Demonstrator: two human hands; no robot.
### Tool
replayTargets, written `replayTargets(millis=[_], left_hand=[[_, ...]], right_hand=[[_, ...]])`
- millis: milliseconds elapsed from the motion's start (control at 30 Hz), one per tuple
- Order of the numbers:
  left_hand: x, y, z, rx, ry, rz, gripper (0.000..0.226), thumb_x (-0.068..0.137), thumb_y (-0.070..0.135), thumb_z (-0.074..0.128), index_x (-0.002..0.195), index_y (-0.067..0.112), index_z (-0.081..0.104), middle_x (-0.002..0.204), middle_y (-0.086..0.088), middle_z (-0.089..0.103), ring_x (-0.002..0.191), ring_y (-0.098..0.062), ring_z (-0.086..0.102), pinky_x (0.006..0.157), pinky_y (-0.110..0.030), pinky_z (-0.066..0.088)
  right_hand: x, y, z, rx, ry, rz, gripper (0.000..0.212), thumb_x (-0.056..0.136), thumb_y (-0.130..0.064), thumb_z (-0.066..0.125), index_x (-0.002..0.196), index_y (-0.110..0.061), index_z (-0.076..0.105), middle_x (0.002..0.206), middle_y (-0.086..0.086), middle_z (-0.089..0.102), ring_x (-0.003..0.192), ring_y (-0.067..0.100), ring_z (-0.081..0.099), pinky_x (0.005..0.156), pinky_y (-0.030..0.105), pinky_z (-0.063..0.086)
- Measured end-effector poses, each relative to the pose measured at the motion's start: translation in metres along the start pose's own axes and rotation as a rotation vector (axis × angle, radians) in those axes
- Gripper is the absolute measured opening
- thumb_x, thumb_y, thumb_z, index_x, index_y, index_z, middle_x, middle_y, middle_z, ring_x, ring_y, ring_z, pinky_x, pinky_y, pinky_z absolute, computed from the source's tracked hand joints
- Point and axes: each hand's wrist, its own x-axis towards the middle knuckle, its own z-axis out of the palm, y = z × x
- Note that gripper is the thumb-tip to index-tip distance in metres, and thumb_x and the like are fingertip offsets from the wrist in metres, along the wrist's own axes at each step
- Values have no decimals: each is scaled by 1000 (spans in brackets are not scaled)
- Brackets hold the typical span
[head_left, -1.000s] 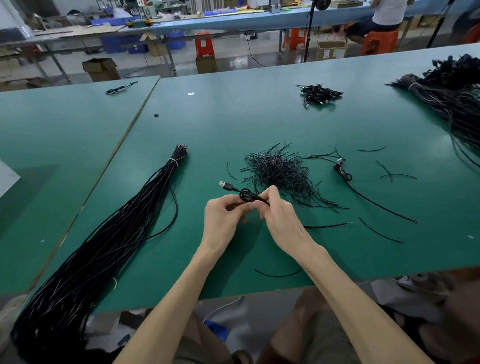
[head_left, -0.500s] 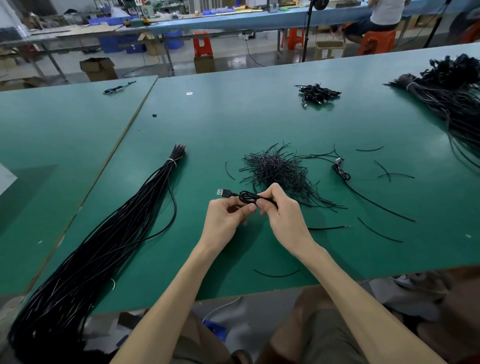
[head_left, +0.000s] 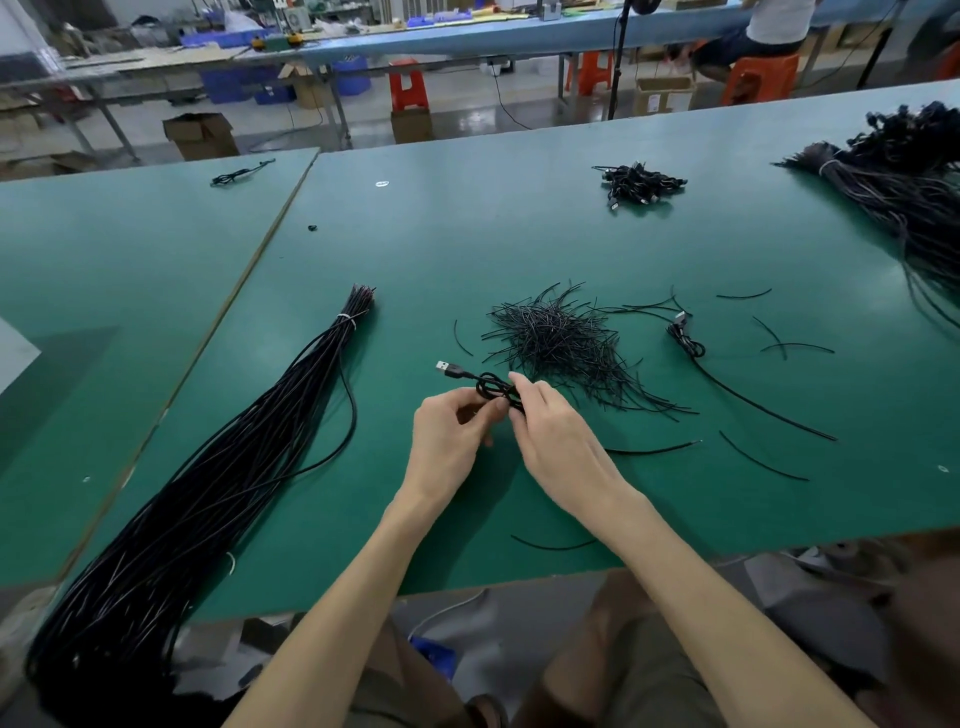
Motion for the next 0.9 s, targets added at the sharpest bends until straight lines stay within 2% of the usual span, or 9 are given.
replayTargets(millis=[100,200,267,367,500,667,767,833,900], left_hand=[[1,-1,-2,-21,-5,-12,22,96,25,72,74,22,74,56,0,65,51,-7,51,55,-21,39],[-1,0,-3,-28,-24,-9,21,96,24,73,75,22,75,56,0,65,49,-5,49,53,-16,37],[-1,0,-2,-20,-38,-7,17,96,23,72,80,23,77,56,-1,65,50,-7,50,55,-18,40],[-1,-1,-1,14,-26,-1,13,96,21,73,83,22,77,57,-2,66,51,-9,54,57,-21,45],[-1,0,0,43,-22,21,13,95,21,74,82,24,75,59,-2,65,52,-10,52,56,-23,45],[-1,0,-2,48,-38,20,15,93,16,75,81,24,72,60,10,62,57,-11,52,59,-25,44],[0,1,-4,-78,-69,-10,10,95,11,73,85,8,72,63,5,62,57,-13,48,58,-24,42],[-1,3,-9,-204,-96,-35,12,96,9,70,89,-2,71,71,-7,66,58,-11,49,59,-20,42],[-1,4,-16,-278,-135,-64,16,97,9,68,94,-7,69,75,-10,66,59,-12,50,60,-18,41]], right_hand=[[-2,-5,0,-59,9,12,44,110,-17,42,149,3,42,126,15,62,113,27,61,97,35,51],[0,-7,-2,-45,15,63,34,110,-18,41,136,1,54,116,15,66,103,29,64,89,36,53],[1,-8,-4,-37,15,100,31,111,-19,39,127,0,57,108,14,67,94,29,65,81,35,51],[0,-8,-5,-37,-7,102,29,111,-19,37,123,-3,58,107,11,65,90,27,62,76,35,48],[1,-6,-4,-19,21,105,29,111,-18,39,124,-1,58,110,13,64,94,27,59,79,38,49],[1,-4,-3,-8,29,54,32,110,-15,40,133,0,57,114,13,62,104,27,58,87,40,51],[0,-4,-7,77,67,15,34,109,-10,43,140,0,54,112,12,60,98,26,58,88,38,50],[0,-5,-9,143,105,-14,34,108,-7,47,139,2,56,110,13,60,94,26,59,87,37,50],[-1,-7,-9,160,132,-65,32,106,-4,50,136,4,58,111,13,61,96,26,60,89,35,50]])
